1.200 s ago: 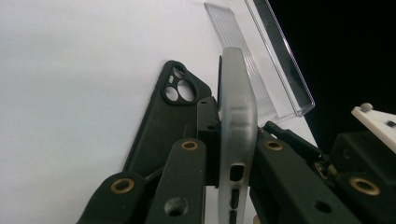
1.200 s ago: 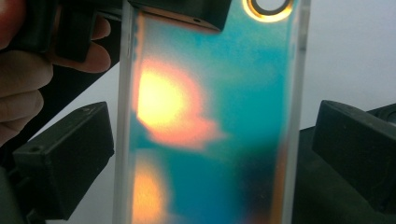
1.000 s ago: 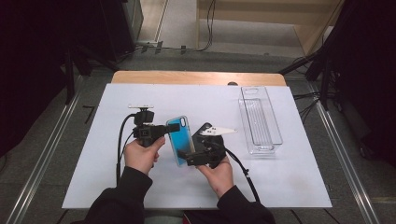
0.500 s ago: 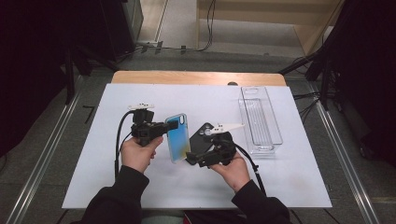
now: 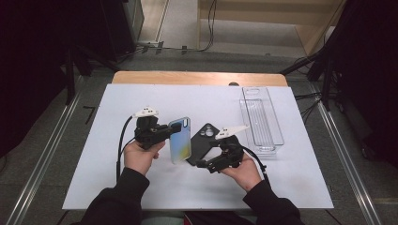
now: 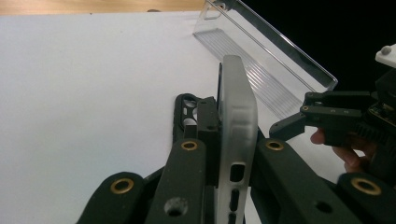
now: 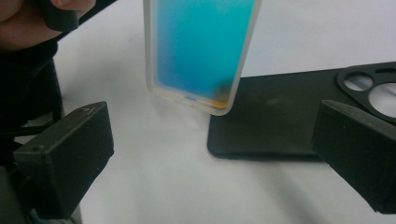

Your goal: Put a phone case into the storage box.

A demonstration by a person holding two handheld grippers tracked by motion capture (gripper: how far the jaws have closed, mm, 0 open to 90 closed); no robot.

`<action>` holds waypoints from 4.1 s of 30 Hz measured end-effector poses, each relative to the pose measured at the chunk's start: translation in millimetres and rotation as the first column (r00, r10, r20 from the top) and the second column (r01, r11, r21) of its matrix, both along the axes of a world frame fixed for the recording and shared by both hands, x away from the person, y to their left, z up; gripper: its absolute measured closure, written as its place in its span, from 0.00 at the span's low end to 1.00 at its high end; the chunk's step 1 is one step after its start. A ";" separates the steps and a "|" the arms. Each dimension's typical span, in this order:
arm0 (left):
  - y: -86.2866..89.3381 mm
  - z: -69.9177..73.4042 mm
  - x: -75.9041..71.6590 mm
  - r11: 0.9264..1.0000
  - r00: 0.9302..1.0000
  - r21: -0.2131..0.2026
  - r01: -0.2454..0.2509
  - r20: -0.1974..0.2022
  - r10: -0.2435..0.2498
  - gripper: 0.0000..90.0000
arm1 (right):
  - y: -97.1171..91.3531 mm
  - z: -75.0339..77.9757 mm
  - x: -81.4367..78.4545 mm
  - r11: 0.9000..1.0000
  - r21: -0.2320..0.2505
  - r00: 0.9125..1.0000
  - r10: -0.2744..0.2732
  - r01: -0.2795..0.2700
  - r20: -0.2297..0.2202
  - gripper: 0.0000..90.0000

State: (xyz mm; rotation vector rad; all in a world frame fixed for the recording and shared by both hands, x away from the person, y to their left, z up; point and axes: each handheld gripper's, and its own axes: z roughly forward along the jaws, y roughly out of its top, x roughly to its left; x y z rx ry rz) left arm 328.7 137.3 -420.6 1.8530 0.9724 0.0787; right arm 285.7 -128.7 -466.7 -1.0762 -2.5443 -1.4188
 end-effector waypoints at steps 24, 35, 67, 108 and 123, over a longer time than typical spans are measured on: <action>-15.9 0.3 -17.9 0.988 0.989 -0.036 -0.148 0.004 0.148 0.95 | 13.5 22.0 -4.6 0.970 0.014 0.967 -0.242 0.242 0.076 0.00; -19.5 1.1 -23.7 0.985 0.987 -0.062 -0.161 0.004 0.161 0.95 | 34.9 25.8 0.8 0.956 -0.014 0.953 -0.291 0.293 0.085 0.00; -29.7 4.3 -31.6 0.988 0.990 -0.063 -0.141 -0.012 0.140 0.92 | 53.3 28.6 6.3 0.966 0.020 0.963 -0.257 0.256 0.081 0.16; 5.1 -2.5 -25.6 0.935 0.935 0.089 0.343 -0.134 -0.330 0.29 | 14.9 27.7 17.2 0.990 -0.045 0.989 -0.131 0.134 0.067 0.16; 22.1 -25.8 -36.2 0.929 0.940 0.156 0.335 -0.121 -0.318 0.29 | -1.6 43.5 20.9 0.996 -0.025 0.995 -0.086 0.087 0.052 0.16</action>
